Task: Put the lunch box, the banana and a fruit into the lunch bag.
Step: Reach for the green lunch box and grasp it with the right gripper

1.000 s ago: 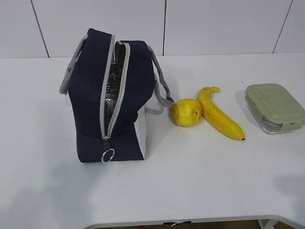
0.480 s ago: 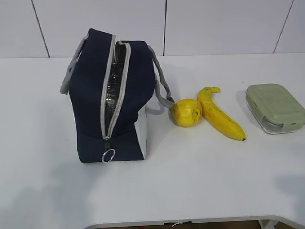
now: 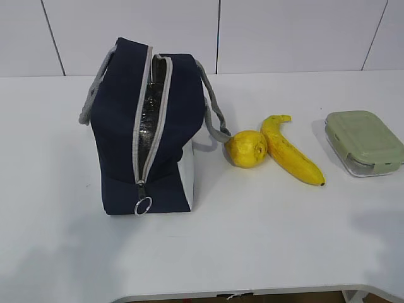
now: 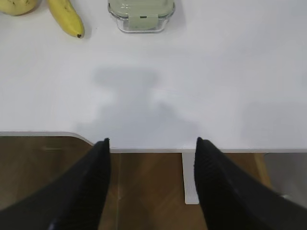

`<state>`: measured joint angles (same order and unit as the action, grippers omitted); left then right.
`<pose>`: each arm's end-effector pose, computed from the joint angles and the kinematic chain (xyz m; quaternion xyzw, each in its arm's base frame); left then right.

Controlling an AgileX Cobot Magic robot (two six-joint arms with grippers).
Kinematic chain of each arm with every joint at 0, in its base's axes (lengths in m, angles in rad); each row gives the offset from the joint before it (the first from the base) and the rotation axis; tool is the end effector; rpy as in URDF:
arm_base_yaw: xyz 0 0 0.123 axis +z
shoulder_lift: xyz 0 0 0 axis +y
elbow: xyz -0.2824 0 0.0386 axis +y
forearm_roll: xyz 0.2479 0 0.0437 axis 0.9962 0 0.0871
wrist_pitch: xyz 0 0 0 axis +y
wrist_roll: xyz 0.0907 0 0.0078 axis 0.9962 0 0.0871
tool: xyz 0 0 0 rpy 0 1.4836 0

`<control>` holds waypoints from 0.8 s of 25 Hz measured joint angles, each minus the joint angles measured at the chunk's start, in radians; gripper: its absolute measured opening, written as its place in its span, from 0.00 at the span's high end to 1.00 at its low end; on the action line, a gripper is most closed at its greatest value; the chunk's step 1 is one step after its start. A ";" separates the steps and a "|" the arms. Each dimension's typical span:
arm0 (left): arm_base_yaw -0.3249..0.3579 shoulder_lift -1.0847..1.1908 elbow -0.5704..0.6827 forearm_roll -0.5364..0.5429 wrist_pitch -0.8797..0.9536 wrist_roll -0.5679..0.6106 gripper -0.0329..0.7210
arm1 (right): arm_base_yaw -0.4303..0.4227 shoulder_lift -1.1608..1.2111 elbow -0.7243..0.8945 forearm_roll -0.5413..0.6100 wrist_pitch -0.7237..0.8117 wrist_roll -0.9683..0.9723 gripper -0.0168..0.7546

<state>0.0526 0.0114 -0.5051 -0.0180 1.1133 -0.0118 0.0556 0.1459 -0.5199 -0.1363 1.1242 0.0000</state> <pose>-0.0059 -0.0018 0.2745 -0.0274 0.8678 0.0011 0.4962 0.0129 -0.0105 0.2780 -0.0244 0.8963 -0.0559 0.4392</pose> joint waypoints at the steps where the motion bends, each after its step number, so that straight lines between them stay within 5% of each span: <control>1: 0.000 0.000 0.000 0.000 0.000 0.000 0.62 | 0.000 0.026 -0.010 0.000 -0.009 0.000 0.38; 7: 0.000 0.000 0.000 -0.003 0.000 0.000 0.62 | 0.000 0.172 -0.070 -0.018 -0.096 0.000 0.38; 12: 0.000 0.000 0.000 -0.003 0.000 0.000 0.62 | 0.000 0.235 -0.084 -0.175 -0.217 0.099 0.38; 20: 0.000 0.000 0.000 -0.003 0.000 0.000 0.62 | 0.000 0.373 -0.136 -0.267 -0.171 0.194 0.38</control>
<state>0.0526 0.0114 -0.5051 -0.0212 1.1133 -0.0118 0.0556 0.5190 -0.6558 -0.4033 0.9535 0.1940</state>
